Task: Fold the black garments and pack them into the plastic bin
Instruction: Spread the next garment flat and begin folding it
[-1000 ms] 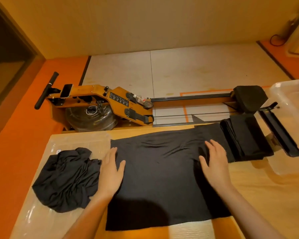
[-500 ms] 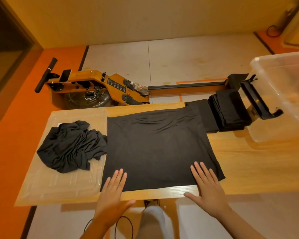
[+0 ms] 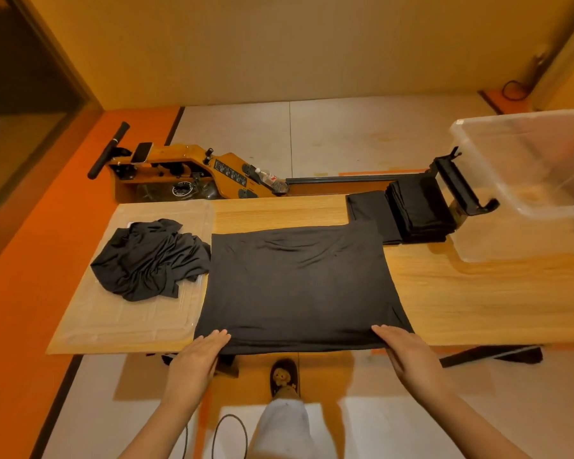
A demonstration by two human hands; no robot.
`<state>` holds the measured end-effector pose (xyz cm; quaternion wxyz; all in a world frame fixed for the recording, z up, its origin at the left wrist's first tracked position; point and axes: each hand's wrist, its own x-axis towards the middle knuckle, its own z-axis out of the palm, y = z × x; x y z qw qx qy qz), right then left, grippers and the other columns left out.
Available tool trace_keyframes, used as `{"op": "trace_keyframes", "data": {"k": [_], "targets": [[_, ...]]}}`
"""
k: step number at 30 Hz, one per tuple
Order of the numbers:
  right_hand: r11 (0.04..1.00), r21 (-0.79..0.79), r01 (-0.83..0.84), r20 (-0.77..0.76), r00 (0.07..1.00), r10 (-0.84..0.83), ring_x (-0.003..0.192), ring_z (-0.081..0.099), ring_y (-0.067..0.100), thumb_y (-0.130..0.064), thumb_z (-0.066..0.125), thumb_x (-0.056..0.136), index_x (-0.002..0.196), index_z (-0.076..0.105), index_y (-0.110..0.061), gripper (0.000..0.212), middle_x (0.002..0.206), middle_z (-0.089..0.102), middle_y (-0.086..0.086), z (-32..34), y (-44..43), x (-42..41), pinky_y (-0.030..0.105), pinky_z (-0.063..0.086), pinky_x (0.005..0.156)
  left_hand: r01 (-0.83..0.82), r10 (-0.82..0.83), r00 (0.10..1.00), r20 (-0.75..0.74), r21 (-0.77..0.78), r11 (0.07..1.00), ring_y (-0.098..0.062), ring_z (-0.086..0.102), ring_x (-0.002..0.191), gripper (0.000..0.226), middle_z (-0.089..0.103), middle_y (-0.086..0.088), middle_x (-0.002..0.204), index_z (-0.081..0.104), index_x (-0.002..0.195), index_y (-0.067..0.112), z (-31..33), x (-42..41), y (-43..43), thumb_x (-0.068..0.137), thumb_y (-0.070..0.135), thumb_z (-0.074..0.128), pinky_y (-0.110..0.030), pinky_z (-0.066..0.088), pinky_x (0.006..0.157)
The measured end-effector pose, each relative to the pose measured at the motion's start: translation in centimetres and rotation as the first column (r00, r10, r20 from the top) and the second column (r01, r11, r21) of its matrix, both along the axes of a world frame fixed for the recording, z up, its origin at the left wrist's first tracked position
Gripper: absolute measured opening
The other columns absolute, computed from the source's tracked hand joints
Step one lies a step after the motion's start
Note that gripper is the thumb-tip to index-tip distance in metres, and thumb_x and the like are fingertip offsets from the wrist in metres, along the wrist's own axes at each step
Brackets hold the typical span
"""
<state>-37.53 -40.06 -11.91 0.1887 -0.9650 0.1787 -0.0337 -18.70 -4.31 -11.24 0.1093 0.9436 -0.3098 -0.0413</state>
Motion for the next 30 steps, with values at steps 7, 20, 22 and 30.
{"op": "trace_keyframes", "data": {"k": [7,20,22,30], "targets": [[0.986,0.127,0.104,0.293,0.946,-0.138,0.081,0.063,0.014,-0.017,0.054,0.095,0.104,0.065,-0.019,0.014,0.091,0.068,-0.004,9.4,-1.4,3.5,0.034,0.053,0.067,-0.156,0.159,0.987,-0.005,-0.243,0.957,-0.025,0.066,0.094,0.031,0.069,-0.003,0.107,0.067,0.115,0.014,8.8,3.9,-1.6,0.088,0.0,0.061,-0.034,0.051,0.073],[0.926,0.356,-0.126,0.434,0.9,-0.044,0.074,0.063,-0.005,-0.018,0.059,0.093,0.087,0.068,-0.025,0.012,0.073,0.068,-0.016,30.1,-0.4,13.2,0.011,0.047,0.061,-0.101,0.187,0.976,0.109,-0.534,0.839,-0.016,0.051,0.104,0.019,0.062,0.001,0.103,0.067,0.097,0.017,29.0,18.7,-0.7,0.093,0.002,0.056,-0.039,0.042,0.093],[0.871,0.449,-0.198,0.442,0.896,-0.024,0.07,0.065,-0.004,-0.016,0.059,0.092,0.084,0.068,-0.022,0.014,0.071,0.07,-0.017,32.2,2.0,14.7,0.009,0.046,0.056,-0.093,0.221,0.963,0.155,-0.579,0.81,-0.018,0.053,0.105,0.019,0.063,0.001,0.103,0.069,0.098,0.016,31.2,21.2,0.4,0.094,0.003,0.055,-0.036,0.043,0.091],[0.677,0.674,-0.296,0.419,0.908,-0.02,0.077,0.071,0.015,-0.016,0.058,0.091,0.091,0.071,-0.01,0.015,0.082,0.074,0.003,32.3,10.0,20.2,0.025,0.056,0.066,-0.042,0.303,0.906,0.297,-0.649,0.76,-0.01,0.056,0.106,0.02,0.067,0.001,0.105,0.071,0.105,0.012,37.3,29.5,2.0,0.094,0.007,0.055,-0.021,0.039,0.092]]}}
